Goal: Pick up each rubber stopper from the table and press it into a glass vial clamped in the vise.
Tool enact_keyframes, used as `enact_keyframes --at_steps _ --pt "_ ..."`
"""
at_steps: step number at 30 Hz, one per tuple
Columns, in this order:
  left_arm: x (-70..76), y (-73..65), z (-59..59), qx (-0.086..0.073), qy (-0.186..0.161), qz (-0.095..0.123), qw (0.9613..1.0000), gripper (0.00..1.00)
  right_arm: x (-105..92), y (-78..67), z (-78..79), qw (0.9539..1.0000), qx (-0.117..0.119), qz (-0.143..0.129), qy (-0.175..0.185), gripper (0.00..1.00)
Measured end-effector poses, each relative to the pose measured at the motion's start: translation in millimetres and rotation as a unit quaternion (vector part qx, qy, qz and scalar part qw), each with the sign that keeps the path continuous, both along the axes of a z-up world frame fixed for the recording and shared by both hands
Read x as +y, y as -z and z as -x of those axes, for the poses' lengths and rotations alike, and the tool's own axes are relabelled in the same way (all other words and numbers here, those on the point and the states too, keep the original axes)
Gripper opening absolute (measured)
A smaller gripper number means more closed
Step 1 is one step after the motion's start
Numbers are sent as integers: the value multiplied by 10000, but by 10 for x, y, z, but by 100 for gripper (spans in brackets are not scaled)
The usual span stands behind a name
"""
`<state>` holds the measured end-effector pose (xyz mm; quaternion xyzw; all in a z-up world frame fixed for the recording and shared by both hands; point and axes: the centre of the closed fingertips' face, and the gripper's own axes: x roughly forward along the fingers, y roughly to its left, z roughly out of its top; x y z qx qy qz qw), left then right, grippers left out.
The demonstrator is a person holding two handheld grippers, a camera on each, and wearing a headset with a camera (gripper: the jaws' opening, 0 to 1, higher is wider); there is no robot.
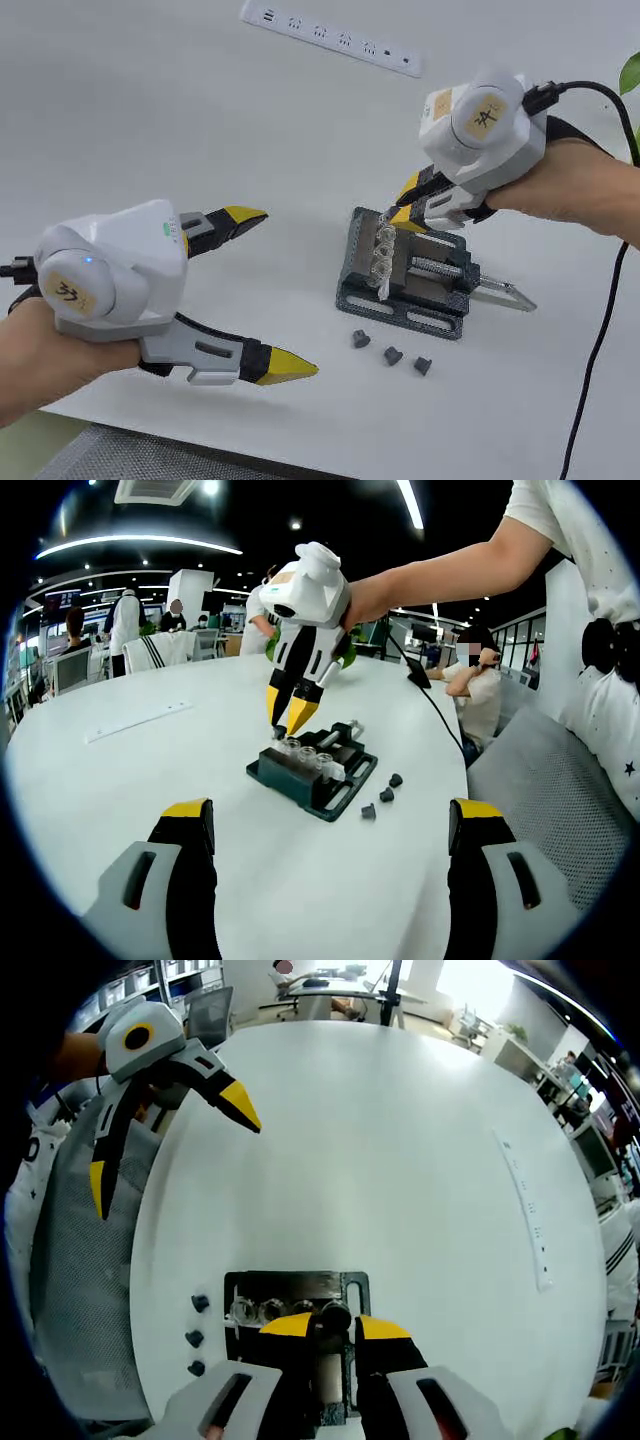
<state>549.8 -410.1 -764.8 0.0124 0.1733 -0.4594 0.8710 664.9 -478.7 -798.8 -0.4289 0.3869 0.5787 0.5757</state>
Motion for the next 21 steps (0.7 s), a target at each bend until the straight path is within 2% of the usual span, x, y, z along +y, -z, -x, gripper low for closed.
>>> enact_keyframes --at_steps 4,9,21 --pt "7 -1 -3 -5 -10 -2 10000 97 -12 -42 18 10000 -14 -60 -2 13" --pt "6 3 -2 0 -9 0 10000 97 8 -124 -3 9998 -28 -219 4 7" --pt "3 13 6 27 -6 22 10000 97 -12 -100 8 9998 11 -198 -18 3"
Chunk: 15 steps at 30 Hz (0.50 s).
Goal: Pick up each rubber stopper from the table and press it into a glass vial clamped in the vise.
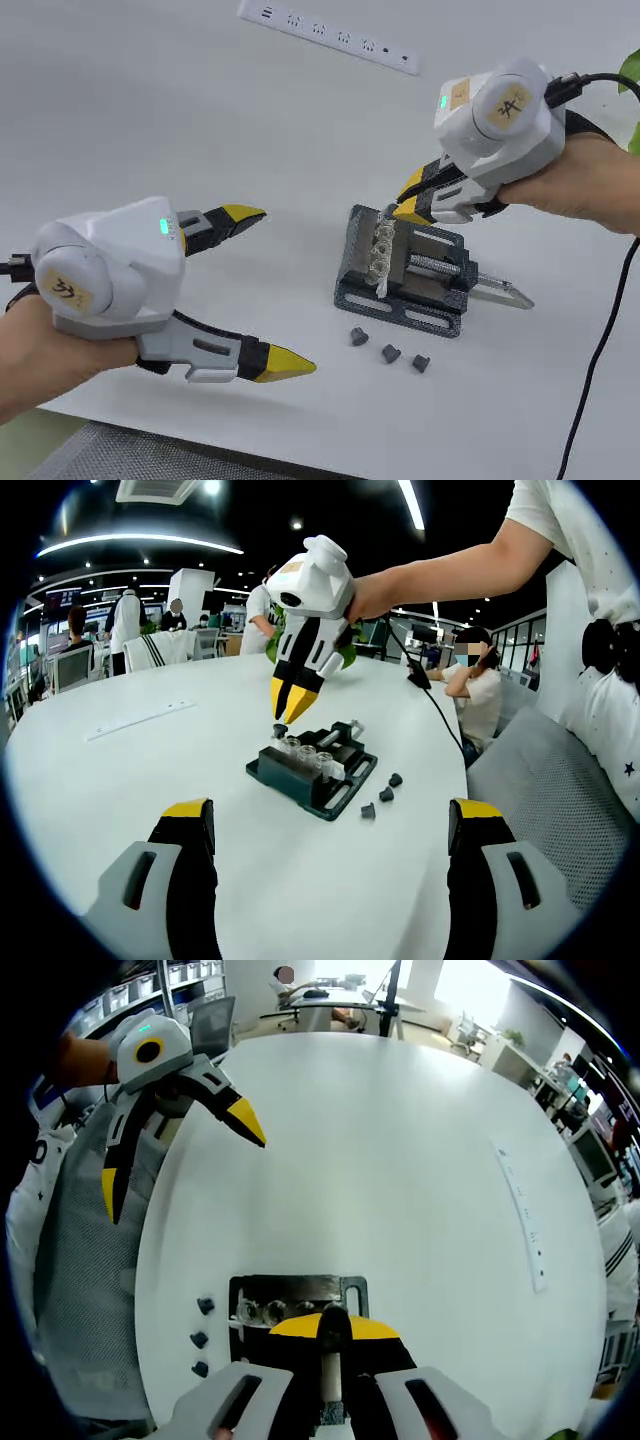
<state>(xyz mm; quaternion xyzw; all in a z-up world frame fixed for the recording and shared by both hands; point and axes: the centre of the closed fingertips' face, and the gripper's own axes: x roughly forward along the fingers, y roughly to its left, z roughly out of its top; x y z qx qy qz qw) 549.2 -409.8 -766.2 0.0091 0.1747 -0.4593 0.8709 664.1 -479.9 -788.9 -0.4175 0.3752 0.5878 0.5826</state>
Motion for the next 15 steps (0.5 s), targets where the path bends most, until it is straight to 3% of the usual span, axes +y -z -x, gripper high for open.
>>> enact_keyframes --at_steps 15 --pt "6 1 -14 16 -17 39 10000 97 21 65 -29 10000 20 39 -43 1"
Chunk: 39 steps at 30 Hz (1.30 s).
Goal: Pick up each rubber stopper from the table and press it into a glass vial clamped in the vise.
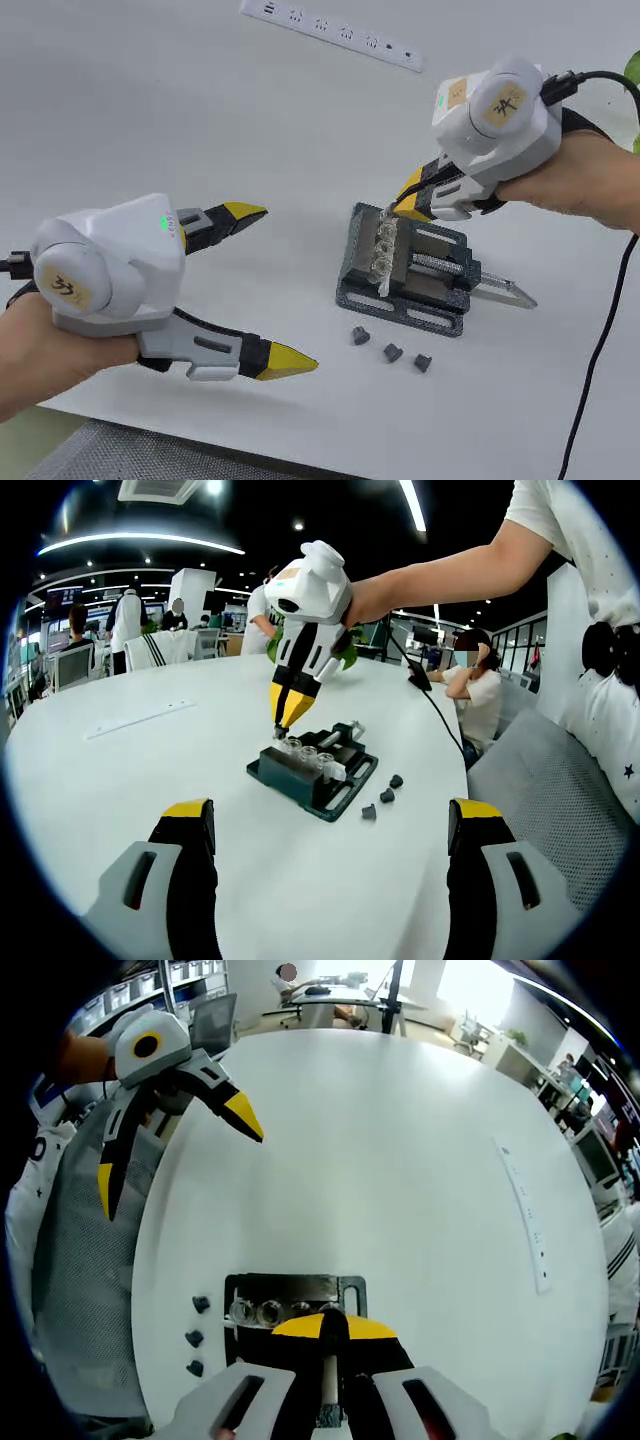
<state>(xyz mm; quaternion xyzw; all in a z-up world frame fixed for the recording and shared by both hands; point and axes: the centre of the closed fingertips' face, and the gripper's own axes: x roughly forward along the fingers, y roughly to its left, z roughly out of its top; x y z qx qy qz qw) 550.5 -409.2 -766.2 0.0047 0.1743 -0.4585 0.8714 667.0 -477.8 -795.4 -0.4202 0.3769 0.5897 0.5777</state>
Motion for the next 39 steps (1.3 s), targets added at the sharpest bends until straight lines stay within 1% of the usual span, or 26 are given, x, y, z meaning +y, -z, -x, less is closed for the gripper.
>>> enact_keyframes --at_steps 2,7,9,20,30,35,39 --pt "1 -2 -3 -3 -5 7 10000 96 1 -2 2 10000 8 -1 -5 2" --pt "-3 -4 -9 -2 -6 21 10000 96 1 -4 3 9999 -56 39 -88 2" --pt "-6 -3 -8 -4 1 16 10000 96 -5 -3 -15 9998 -84 63 -156 2" --pt "1 -12 -15 -14 -10 26 10000 96 -9 -1 11 9985 -183 217 -463 2" --pt "5 -30 -36 -24 -40 64 10000 95 -2 7 23 9982 -92 338 -485 2" --pt "5 -36 -43 -36 -43 73 10000 95 -7 13 7 9985 -14 361 -416 2" --pt "10 -45 -50 -42 -61 88 9999 95 4 19 27 9978 -72 428 -503 2"
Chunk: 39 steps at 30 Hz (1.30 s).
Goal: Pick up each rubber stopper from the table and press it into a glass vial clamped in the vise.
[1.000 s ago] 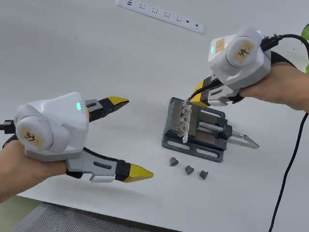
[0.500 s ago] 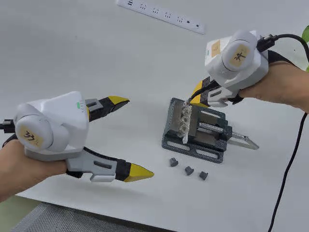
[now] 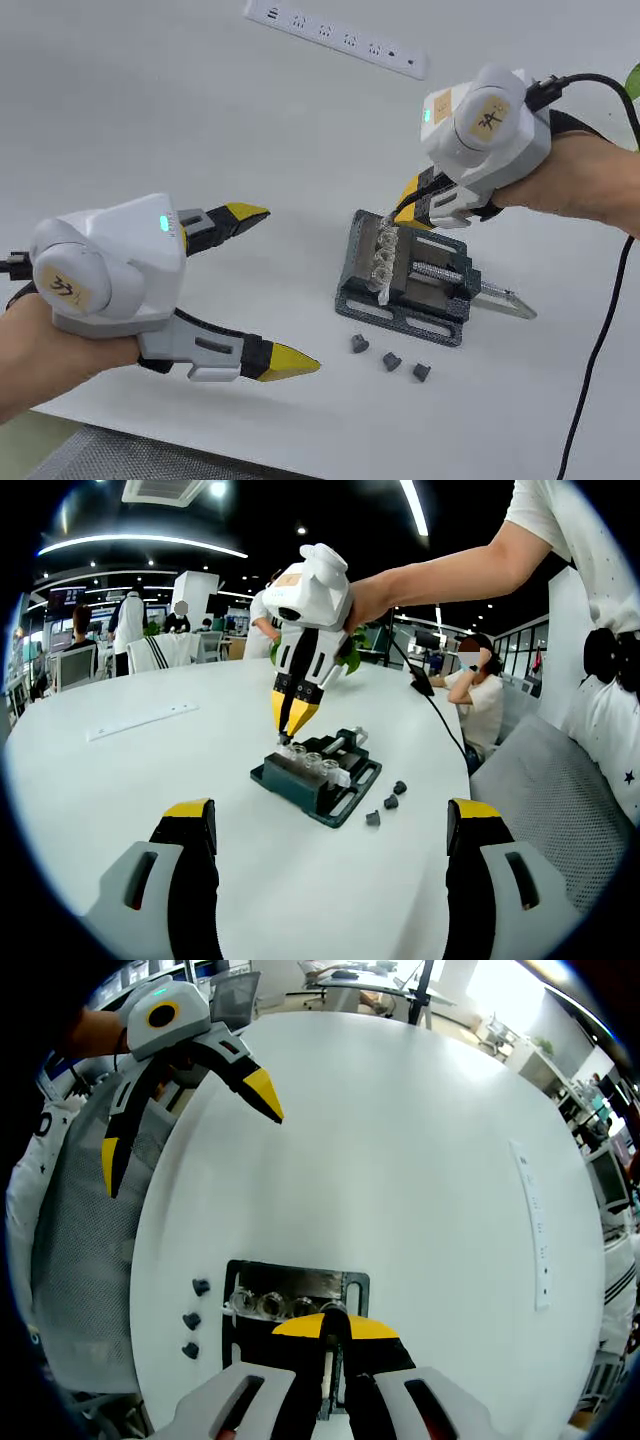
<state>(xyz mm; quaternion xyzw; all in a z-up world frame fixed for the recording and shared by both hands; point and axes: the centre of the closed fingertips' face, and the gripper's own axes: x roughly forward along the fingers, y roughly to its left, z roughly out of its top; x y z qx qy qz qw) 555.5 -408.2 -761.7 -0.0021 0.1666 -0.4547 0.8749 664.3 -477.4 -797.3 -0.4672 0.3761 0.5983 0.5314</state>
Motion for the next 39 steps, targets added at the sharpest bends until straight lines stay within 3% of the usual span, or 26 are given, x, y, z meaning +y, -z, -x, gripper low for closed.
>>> enact_keyframes --at_steps 14,39 --pt "-5 -8 -10 -20 -8 25 10000 95 -23 19 -11 9999 104 119 37 1" --pt "-1 -40 -42 -54 -46 69 10000 95 -1 25 -19 9998 50 161 53 0"
